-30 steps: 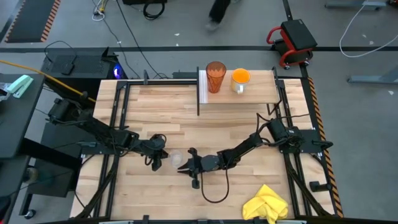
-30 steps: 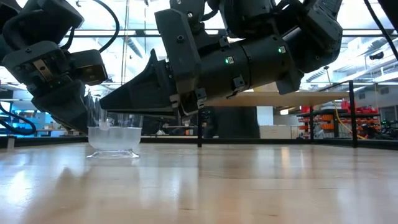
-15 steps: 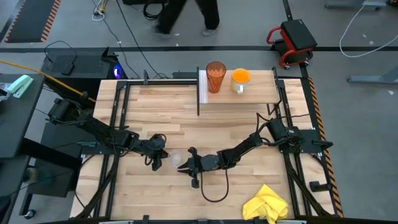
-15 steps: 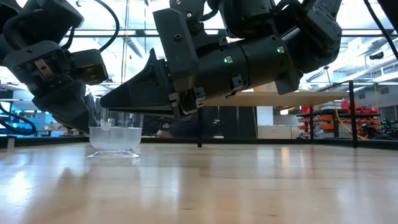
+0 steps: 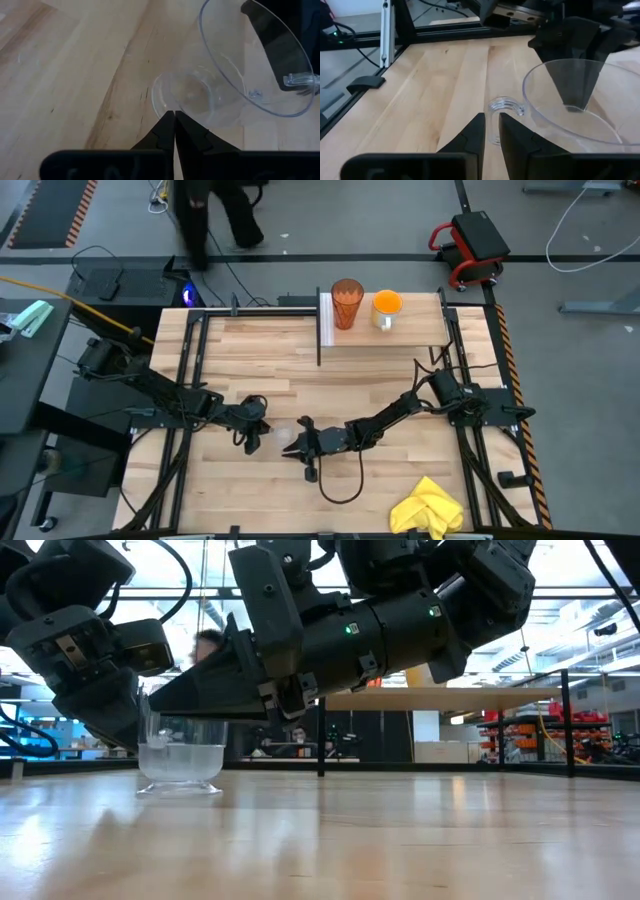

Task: Stack small to large cups/mugs on shelf
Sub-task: Put the transparent mug on the shelf

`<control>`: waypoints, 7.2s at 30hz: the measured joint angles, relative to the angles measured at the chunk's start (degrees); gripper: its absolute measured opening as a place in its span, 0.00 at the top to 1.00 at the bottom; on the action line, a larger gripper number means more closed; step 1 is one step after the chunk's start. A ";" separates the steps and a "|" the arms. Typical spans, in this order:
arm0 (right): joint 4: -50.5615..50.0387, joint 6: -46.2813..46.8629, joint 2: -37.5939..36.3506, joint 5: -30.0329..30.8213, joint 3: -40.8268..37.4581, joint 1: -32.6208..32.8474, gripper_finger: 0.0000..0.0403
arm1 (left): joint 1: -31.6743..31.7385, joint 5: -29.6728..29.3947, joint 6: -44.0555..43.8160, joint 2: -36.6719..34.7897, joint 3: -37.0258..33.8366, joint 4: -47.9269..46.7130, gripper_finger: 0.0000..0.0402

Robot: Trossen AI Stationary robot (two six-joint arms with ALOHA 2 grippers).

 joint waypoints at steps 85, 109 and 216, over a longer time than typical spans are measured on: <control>-13.73 7.34 -4.48 12.30 -0.04 0.90 0.86 | 0.00 -1.48 1.16 0.02 -0.02 3.20 0.94; -11.37 6.67 -4.48 12.37 -0.04 -0.14 0.98 | -0.02 -2.10 2.01 0.02 0.02 4.35 0.96; -16.36 8.68 -4.39 16.37 -0.15 0.37 0.88 | -0.43 4.53 6.37 13.45 7.06 17.10 0.96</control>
